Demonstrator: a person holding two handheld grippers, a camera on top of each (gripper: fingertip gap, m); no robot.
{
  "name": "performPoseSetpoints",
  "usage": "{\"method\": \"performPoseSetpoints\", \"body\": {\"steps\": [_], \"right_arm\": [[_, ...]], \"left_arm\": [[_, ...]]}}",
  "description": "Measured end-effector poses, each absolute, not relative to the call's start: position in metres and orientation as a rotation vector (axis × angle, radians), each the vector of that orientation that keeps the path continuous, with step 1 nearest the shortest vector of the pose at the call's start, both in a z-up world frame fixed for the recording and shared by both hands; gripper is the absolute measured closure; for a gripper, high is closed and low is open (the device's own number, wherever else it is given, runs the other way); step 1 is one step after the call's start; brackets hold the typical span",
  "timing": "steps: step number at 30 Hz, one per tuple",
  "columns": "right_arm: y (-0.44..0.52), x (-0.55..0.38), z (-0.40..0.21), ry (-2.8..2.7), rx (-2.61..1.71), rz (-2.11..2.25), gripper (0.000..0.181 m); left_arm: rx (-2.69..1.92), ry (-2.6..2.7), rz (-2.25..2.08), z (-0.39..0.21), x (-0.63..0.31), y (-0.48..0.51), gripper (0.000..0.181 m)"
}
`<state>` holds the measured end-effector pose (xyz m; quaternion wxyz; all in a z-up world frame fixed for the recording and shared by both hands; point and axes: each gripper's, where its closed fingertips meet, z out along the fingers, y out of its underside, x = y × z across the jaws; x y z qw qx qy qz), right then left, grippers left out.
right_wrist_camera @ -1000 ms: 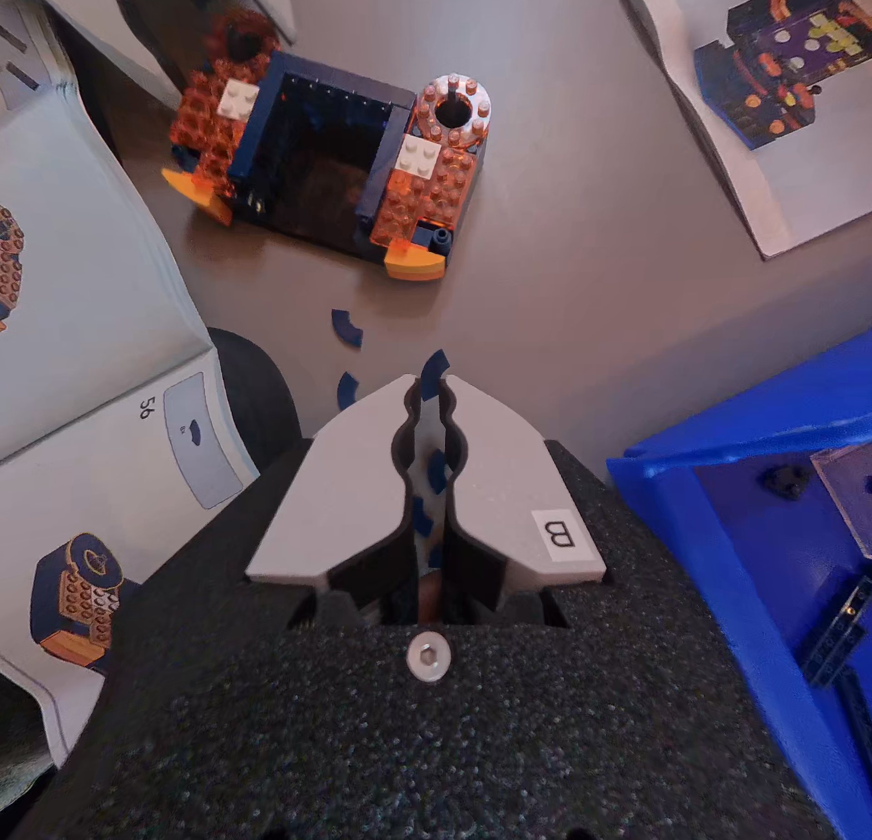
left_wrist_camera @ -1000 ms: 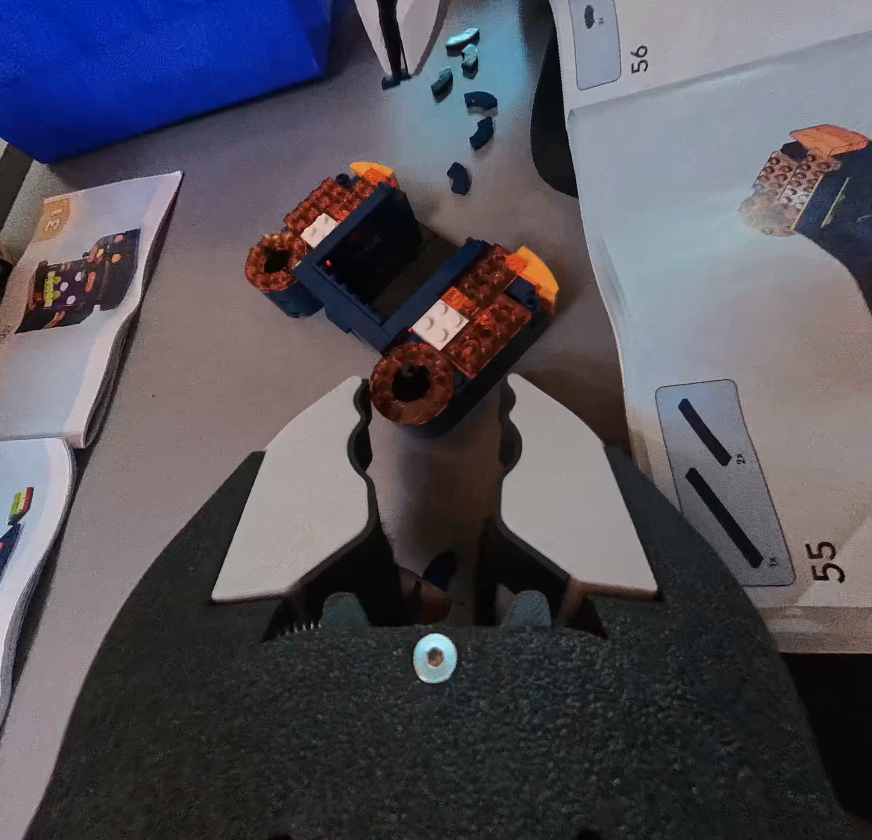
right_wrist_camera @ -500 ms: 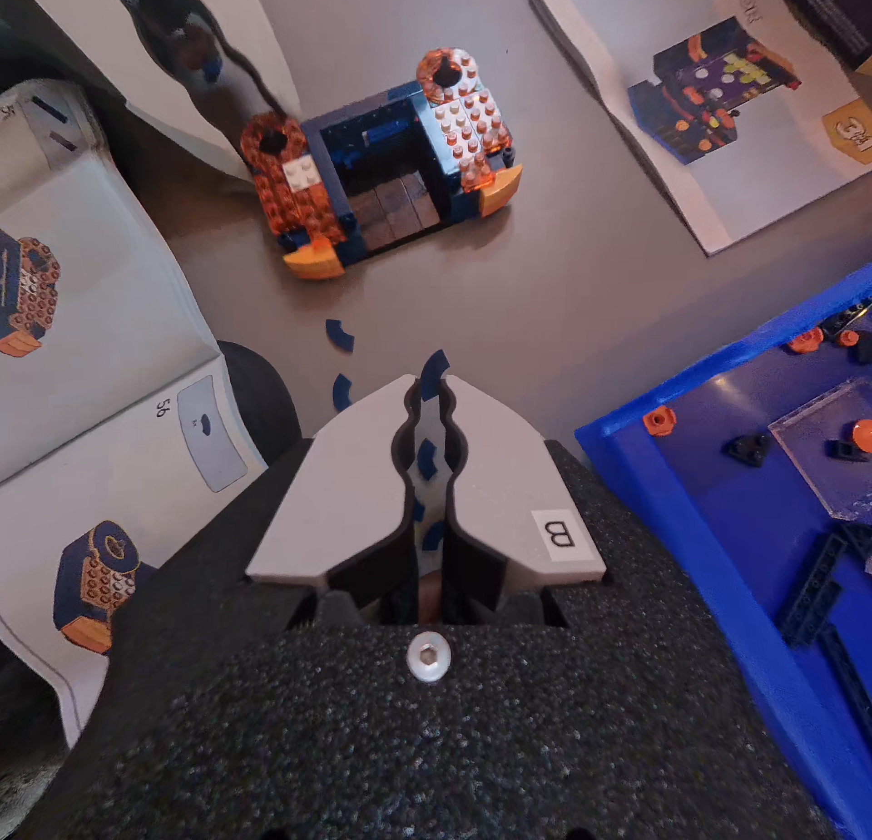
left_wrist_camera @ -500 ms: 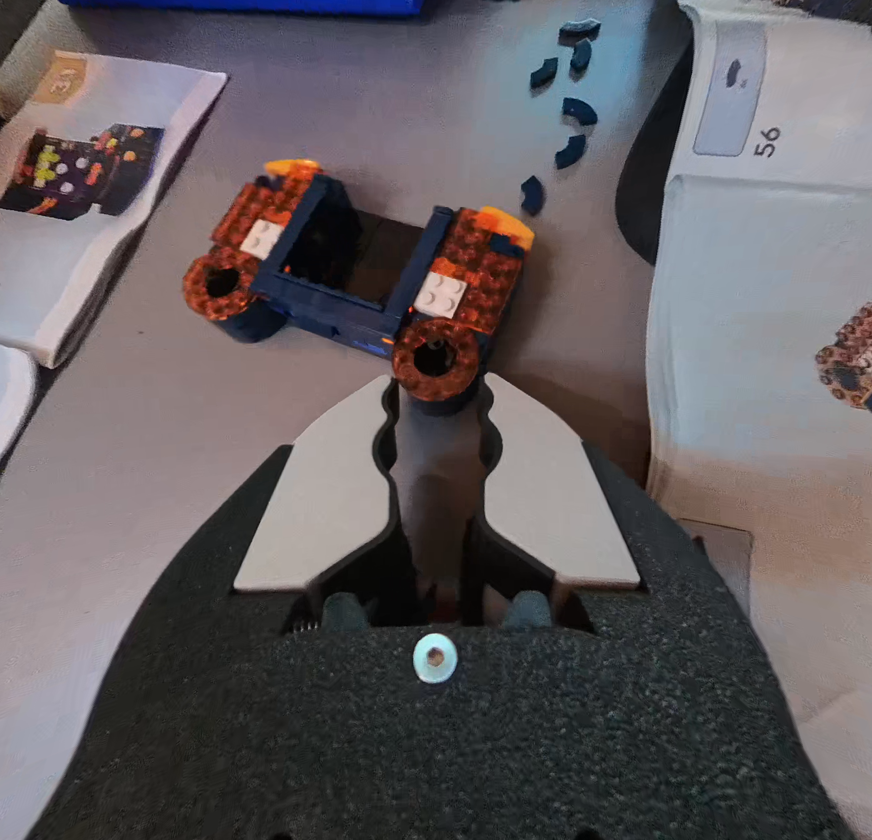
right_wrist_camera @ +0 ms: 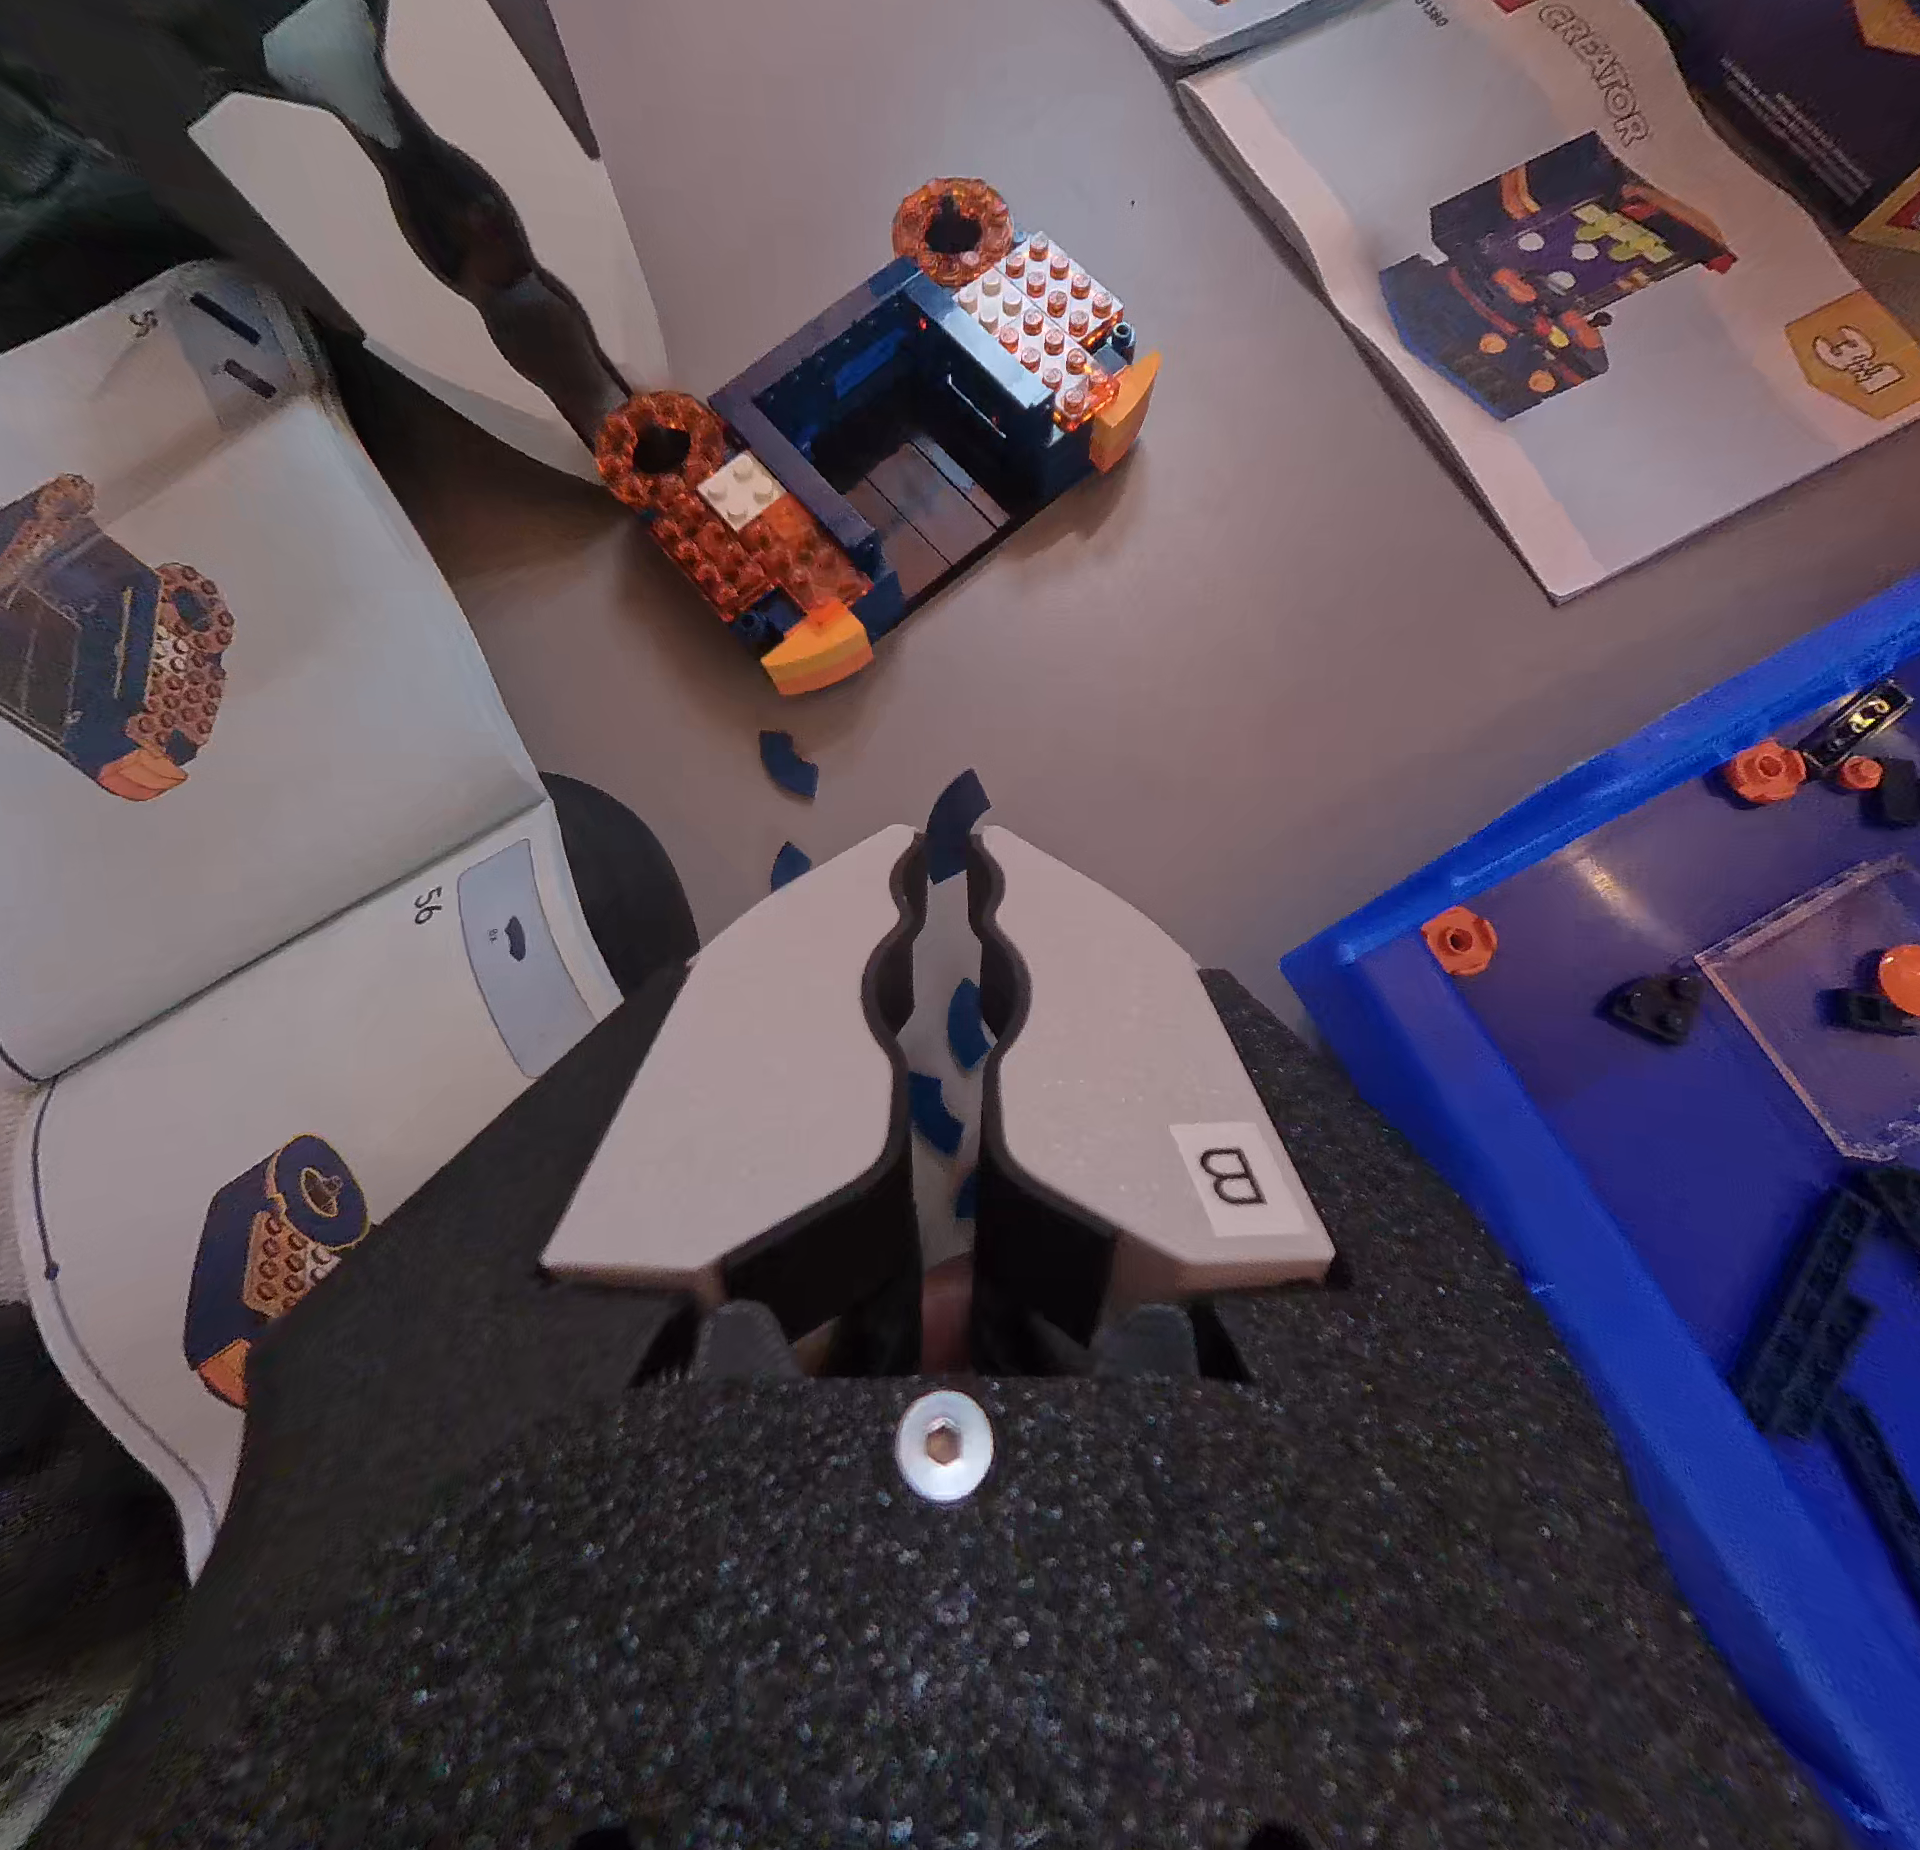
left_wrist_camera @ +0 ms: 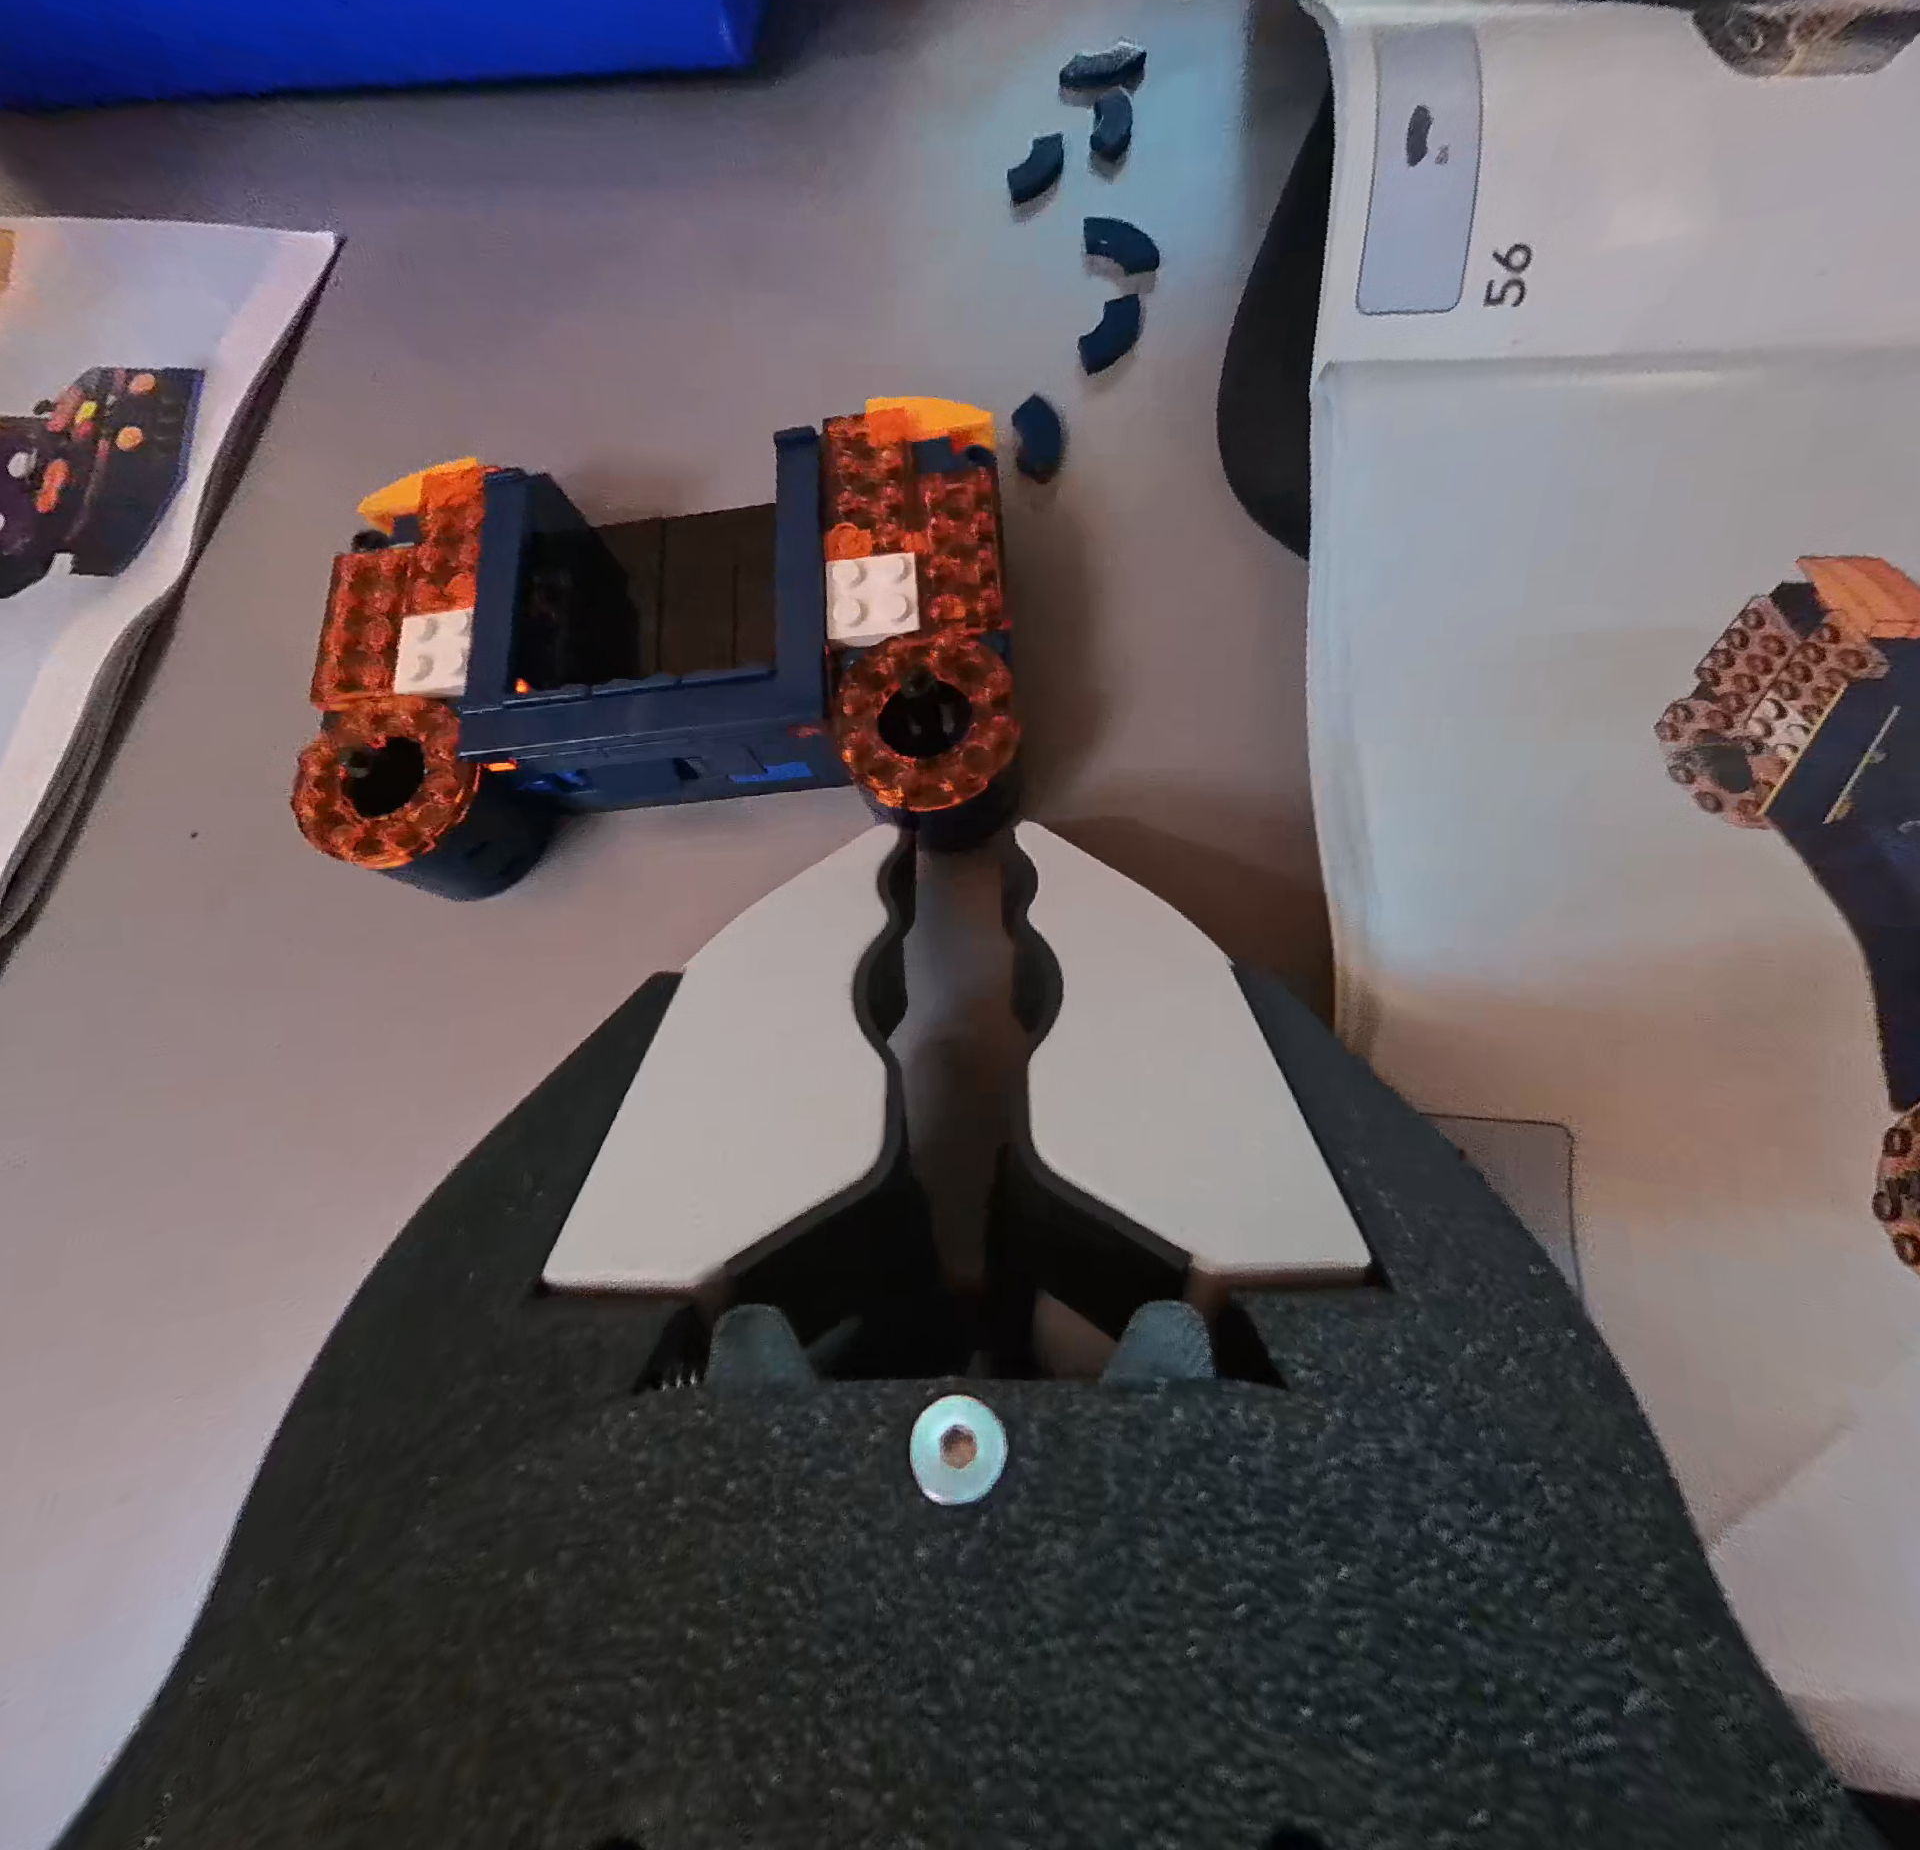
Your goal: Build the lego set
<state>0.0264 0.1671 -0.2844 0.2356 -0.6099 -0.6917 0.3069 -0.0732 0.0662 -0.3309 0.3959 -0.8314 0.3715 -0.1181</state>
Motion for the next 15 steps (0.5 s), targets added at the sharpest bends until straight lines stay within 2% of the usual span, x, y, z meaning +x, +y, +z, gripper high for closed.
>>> {"method": "performPoseSetpoints", "body": {"steps": [15], "right_arm": [[0.153,0.021,-0.277,-1.939,-1.607,0.892,0.175]], "left_arm": [[-2.006,0.967,-0.369,-0.319,-0.061,0.064,0.163]]}}
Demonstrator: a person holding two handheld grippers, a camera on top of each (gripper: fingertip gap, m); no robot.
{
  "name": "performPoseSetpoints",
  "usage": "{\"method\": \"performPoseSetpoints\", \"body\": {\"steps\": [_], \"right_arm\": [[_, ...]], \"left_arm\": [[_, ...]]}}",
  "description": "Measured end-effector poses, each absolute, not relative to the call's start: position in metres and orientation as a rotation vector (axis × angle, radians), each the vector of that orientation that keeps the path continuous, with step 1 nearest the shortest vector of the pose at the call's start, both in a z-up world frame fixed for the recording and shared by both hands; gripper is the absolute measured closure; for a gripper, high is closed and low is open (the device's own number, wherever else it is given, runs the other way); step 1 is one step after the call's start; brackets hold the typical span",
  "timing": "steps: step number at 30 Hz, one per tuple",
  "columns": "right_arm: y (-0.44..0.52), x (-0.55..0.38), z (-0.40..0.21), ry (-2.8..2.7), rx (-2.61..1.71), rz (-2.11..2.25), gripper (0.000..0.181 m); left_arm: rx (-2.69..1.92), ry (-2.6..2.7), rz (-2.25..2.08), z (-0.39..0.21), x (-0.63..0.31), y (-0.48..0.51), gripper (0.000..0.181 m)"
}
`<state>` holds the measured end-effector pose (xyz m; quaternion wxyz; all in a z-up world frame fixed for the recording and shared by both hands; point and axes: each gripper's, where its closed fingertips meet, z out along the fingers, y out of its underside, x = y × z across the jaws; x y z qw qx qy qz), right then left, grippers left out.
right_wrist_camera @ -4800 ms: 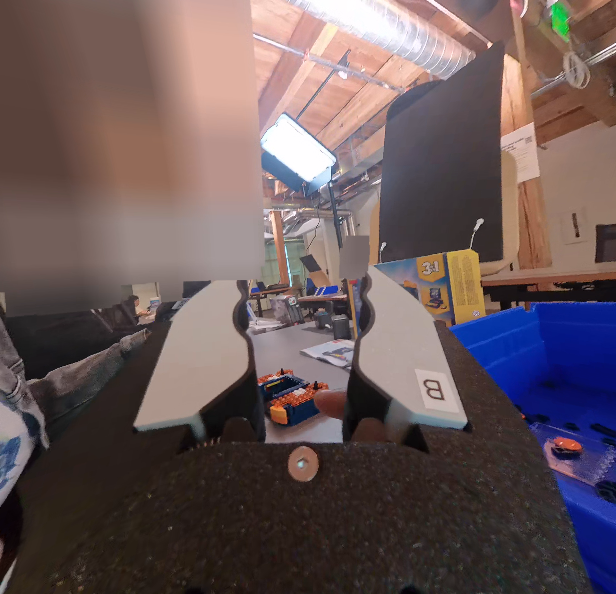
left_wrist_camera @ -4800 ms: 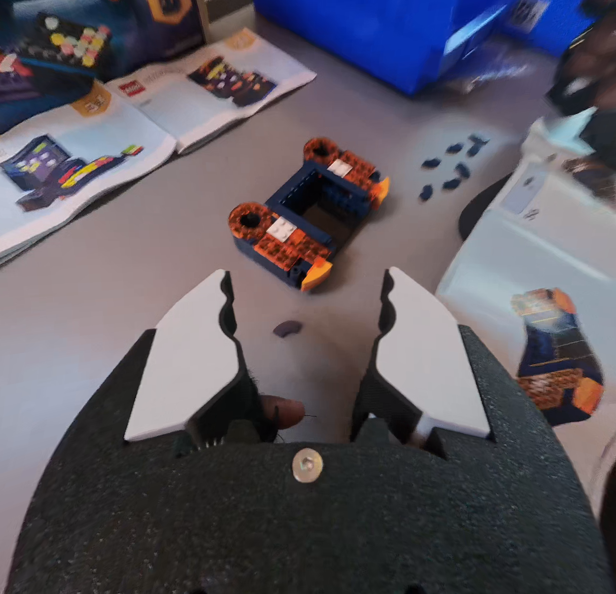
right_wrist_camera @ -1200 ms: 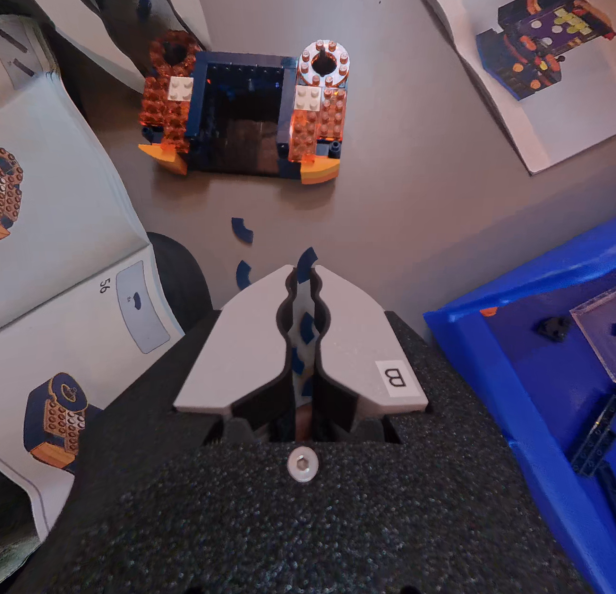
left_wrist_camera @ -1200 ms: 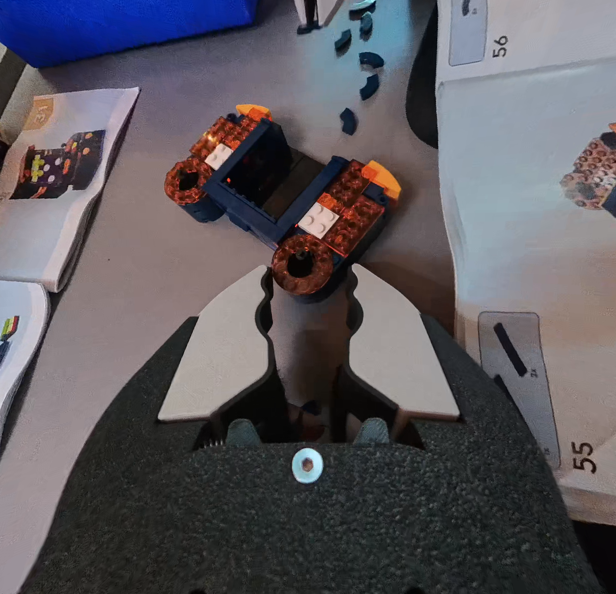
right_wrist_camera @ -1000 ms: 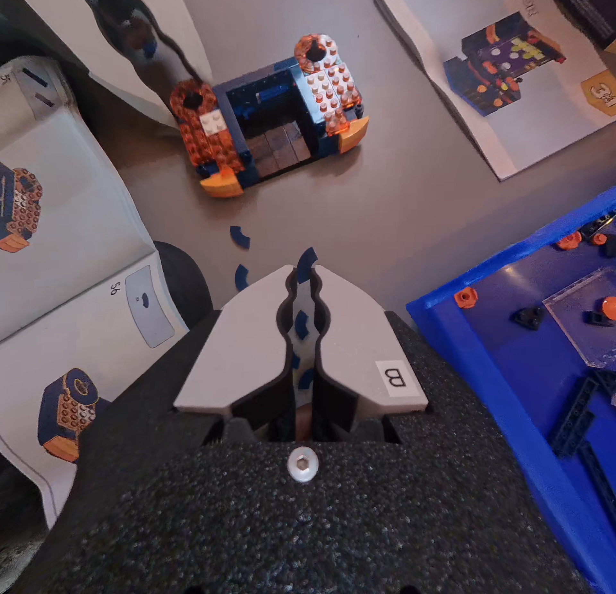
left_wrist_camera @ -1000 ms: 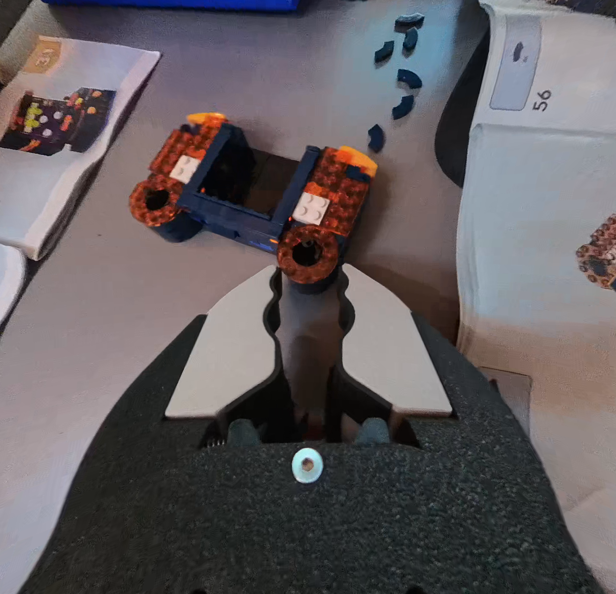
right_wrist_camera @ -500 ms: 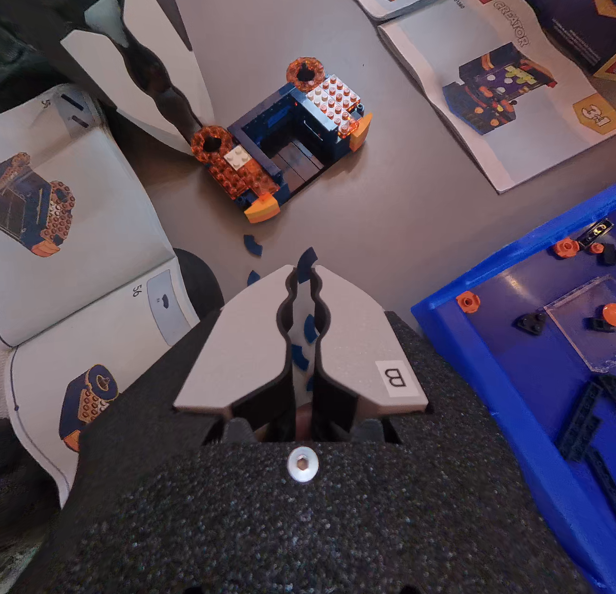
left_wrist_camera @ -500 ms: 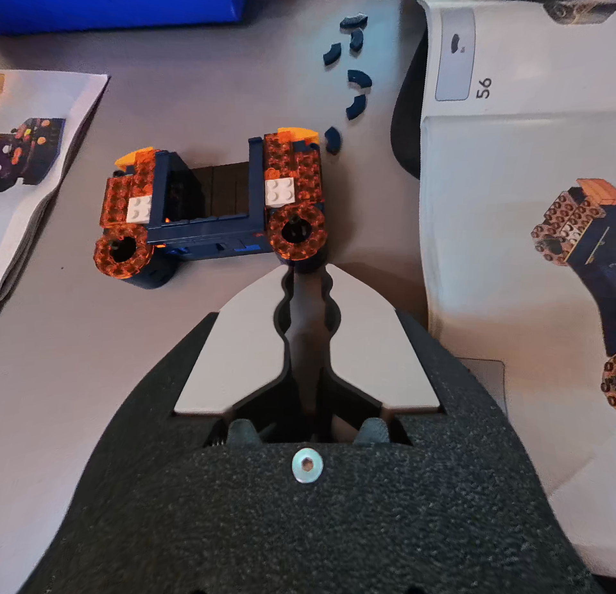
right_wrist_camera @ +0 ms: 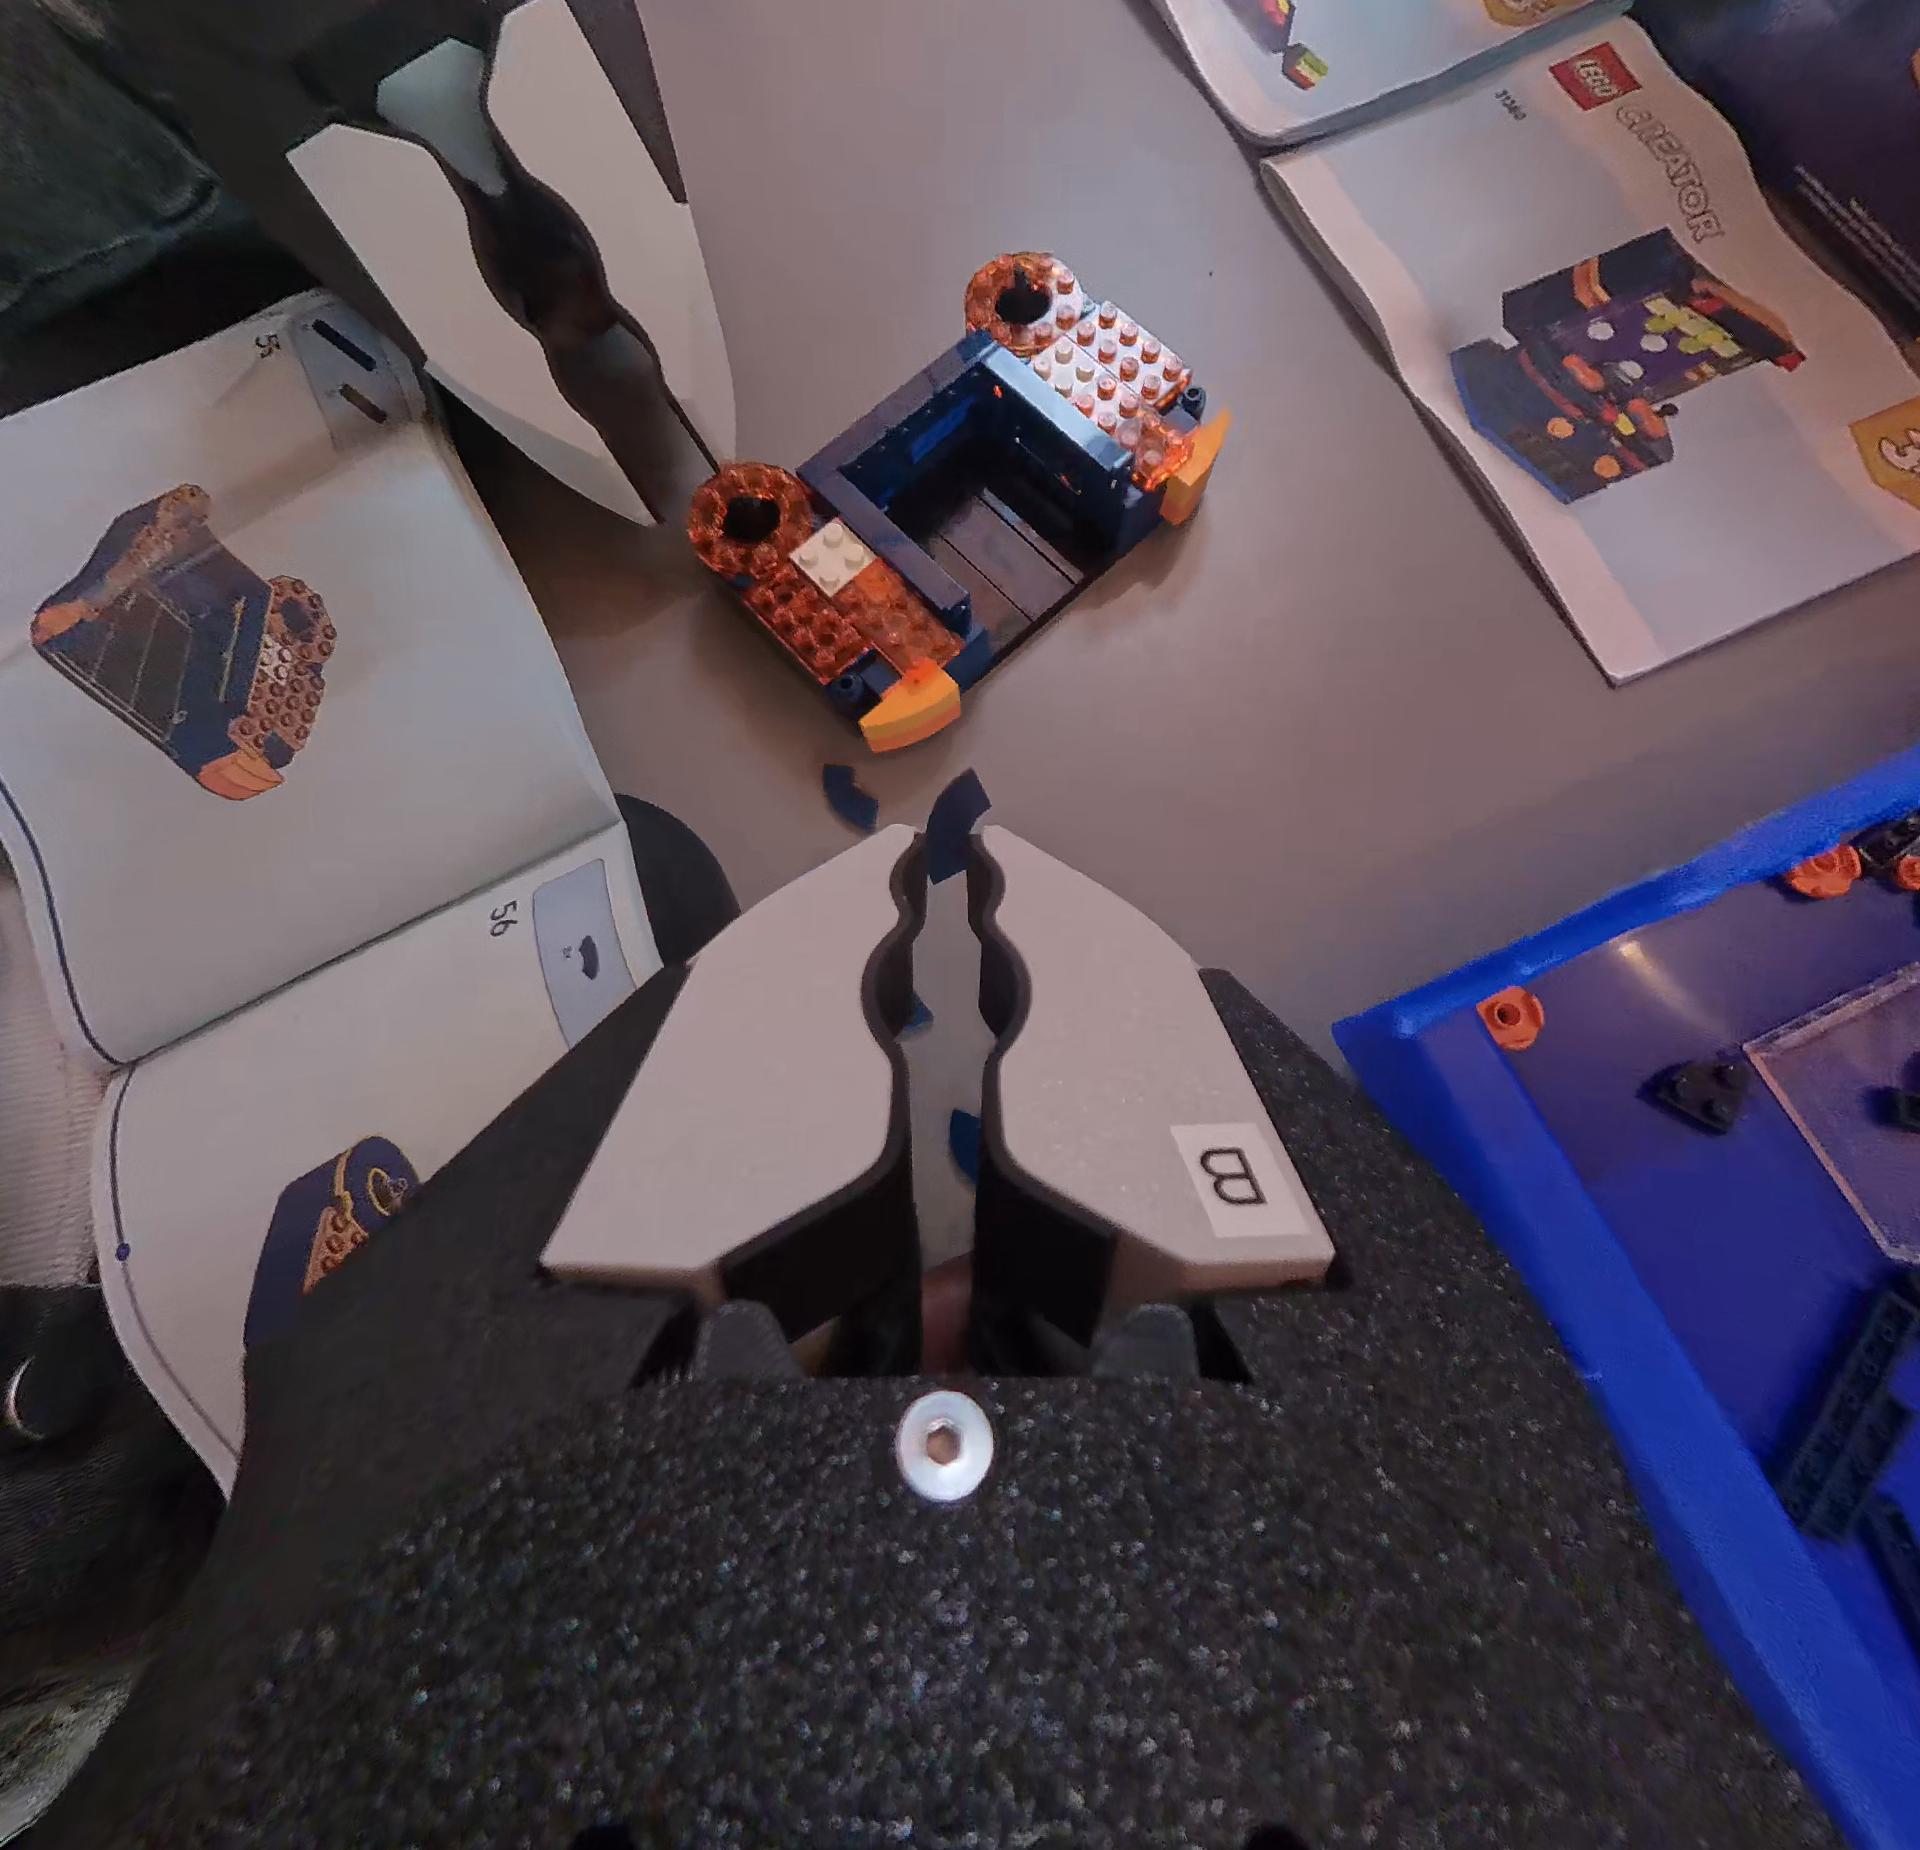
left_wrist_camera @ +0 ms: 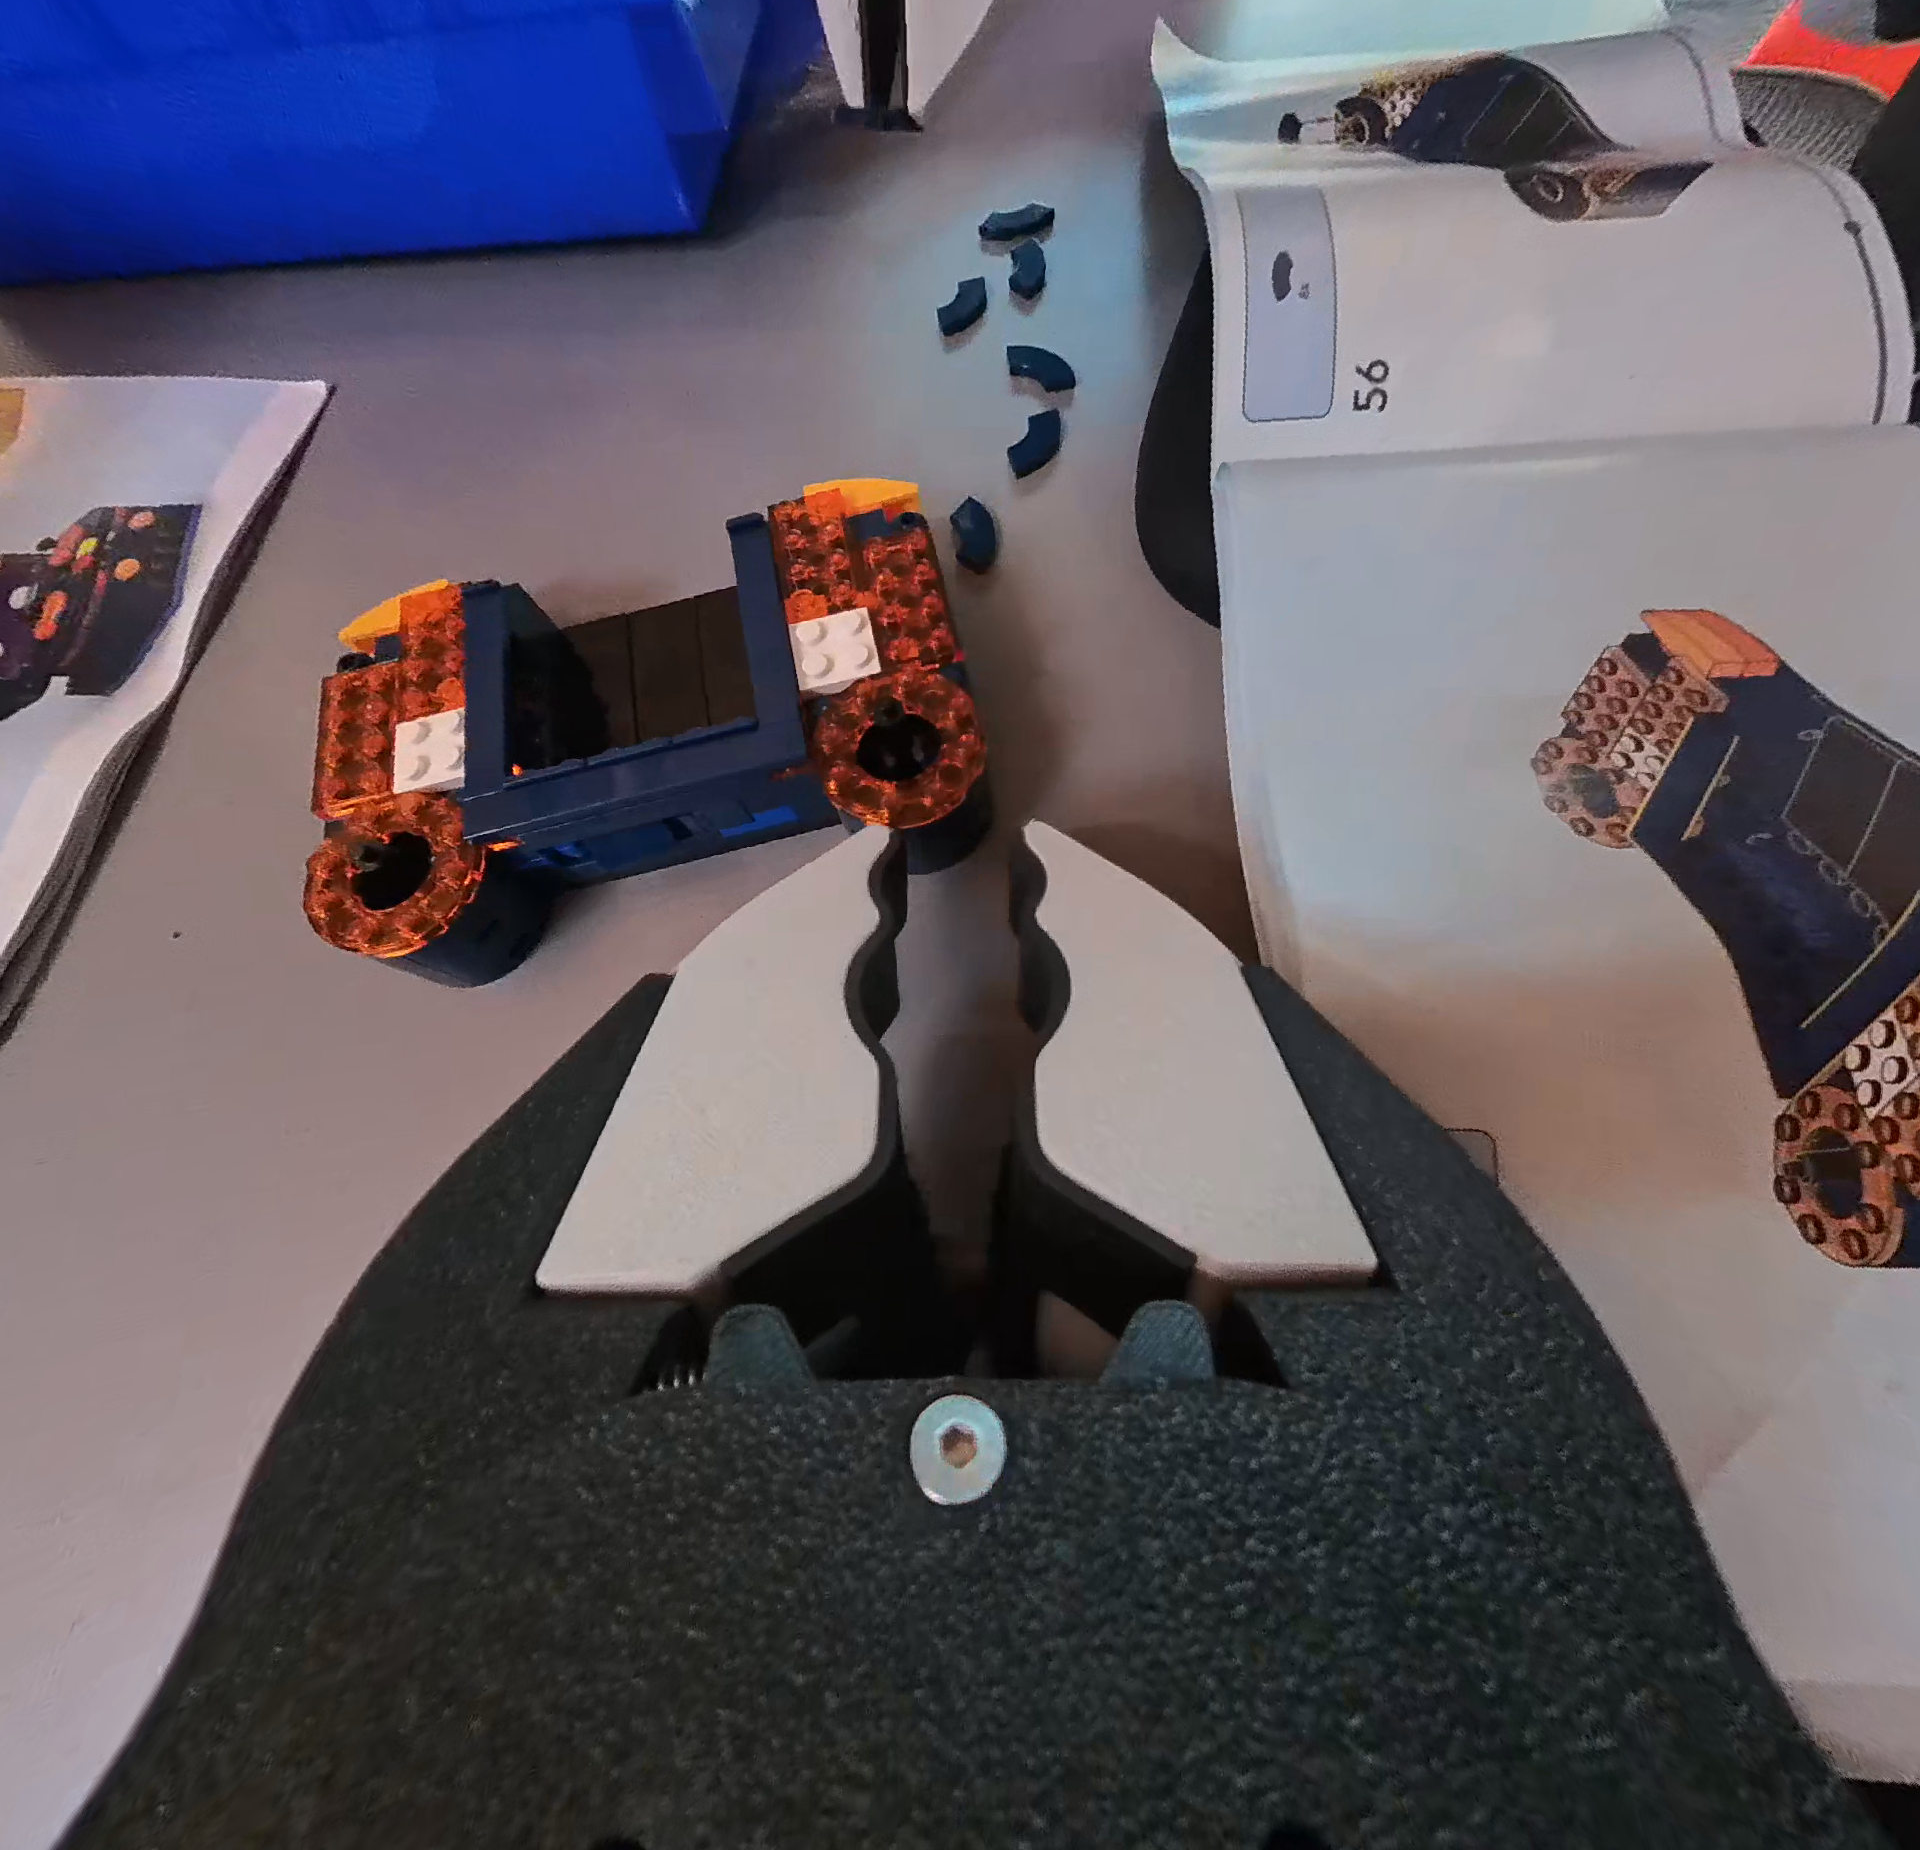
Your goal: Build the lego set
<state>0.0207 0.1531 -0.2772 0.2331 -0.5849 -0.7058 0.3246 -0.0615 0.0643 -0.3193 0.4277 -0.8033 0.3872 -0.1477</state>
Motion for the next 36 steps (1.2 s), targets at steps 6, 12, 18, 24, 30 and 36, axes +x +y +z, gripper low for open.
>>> {"method": "performPoseSetpoints", "body": {"steps": [6,12,18,24,30,36], "right_arm": [[0.139,0.011,-0.274,-2.03,-1.519,0.903,0.175],[0.114,-0.008,-0.27,-2.188,-1.31,0.911,0.175],[0.094,-0.03,-0.28,-2.317,-1.132,0.872,0.175],[0.077,-0.044,-0.278,-2.253,-1.285,1.207,0.175],[0.065,-0.046,-0.251,-1.99,-1.579,1.894,0.175],[0.06,-0.047,-0.244,-1.95,-1.617,1.996,0.175]], "left_arm": [[-1.952,1.002,-0.397,-0.311,-0.061,0.059,0.155],[-1.883,1.044,-0.464,-0.305,-0.058,0.05,0.146],[-1.856,1.061,-0.454,-0.301,-0.057,0.048,0.141],[-1.864,1.087,-0.465,-0.305,-0.054,0.046,0.14],[-1.841,1.062,-0.49,-0.3,-0.055,0.046,0.14],[-1.805,1.038,-0.519,-0.296,-0.057,0.047,0.141]]}}
